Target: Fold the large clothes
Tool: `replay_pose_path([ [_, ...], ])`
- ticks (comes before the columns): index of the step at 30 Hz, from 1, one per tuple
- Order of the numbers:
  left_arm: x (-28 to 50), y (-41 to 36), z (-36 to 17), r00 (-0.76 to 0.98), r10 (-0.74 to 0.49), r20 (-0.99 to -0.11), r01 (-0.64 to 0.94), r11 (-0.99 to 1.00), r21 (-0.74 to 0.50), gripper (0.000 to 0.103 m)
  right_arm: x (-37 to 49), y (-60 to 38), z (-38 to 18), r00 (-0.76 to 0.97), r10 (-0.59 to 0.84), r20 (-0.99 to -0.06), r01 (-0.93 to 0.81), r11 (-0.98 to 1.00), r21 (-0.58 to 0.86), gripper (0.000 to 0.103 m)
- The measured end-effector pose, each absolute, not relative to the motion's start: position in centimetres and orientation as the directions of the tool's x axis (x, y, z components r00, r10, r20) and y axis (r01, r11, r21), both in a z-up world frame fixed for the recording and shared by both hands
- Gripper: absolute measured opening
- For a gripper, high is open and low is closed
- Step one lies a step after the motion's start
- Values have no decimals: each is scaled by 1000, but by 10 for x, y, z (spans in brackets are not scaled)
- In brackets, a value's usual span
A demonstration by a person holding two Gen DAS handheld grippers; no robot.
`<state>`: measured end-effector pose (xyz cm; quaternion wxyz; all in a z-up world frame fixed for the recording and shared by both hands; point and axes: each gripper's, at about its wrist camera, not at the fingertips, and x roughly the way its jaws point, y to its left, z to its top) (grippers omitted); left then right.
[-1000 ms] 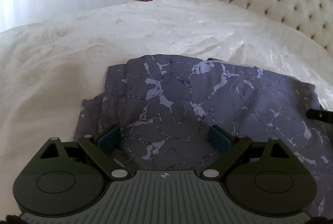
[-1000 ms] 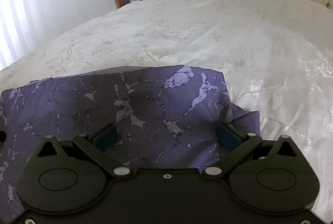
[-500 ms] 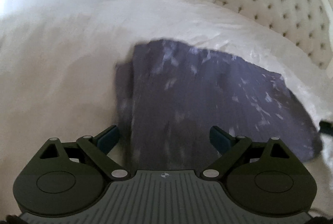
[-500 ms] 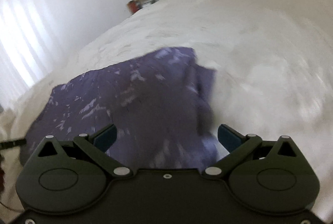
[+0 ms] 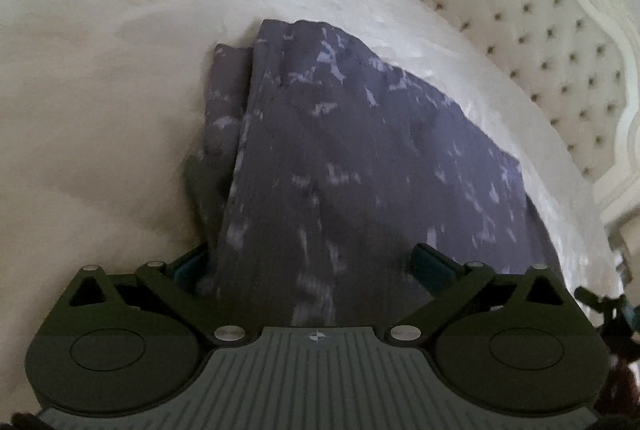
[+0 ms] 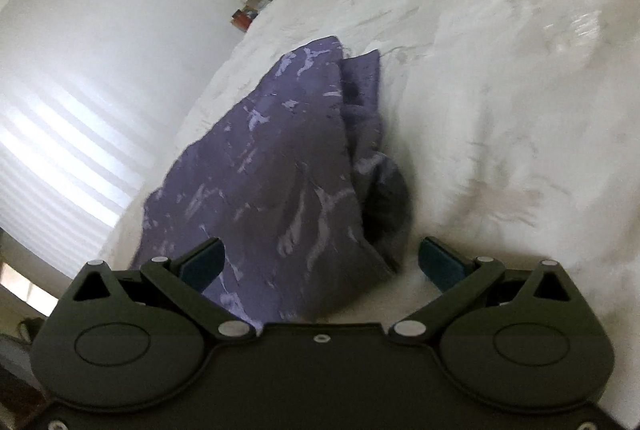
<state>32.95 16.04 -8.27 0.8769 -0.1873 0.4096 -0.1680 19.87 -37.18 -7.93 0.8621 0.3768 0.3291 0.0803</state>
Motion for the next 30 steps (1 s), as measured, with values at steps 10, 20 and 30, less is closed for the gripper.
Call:
replay_pose_path([
  [10, 373, 151, -87, 597, -478, -644, 195, 865, -462, 103, 245, -363, -90, 790, 422, -445, 47, 682, 730, 103],
  [20, 373, 166, -87, 558, -557, -615, 179, 805, -566, 41, 255, -360, -89, 777, 421, -468, 62, 689, 722, 57],
  [30, 339, 171, -65, 499, -588, -636, 139, 779, -611, 32, 219, -356, -72, 734, 451, -509, 121, 650, 750, 39],
])
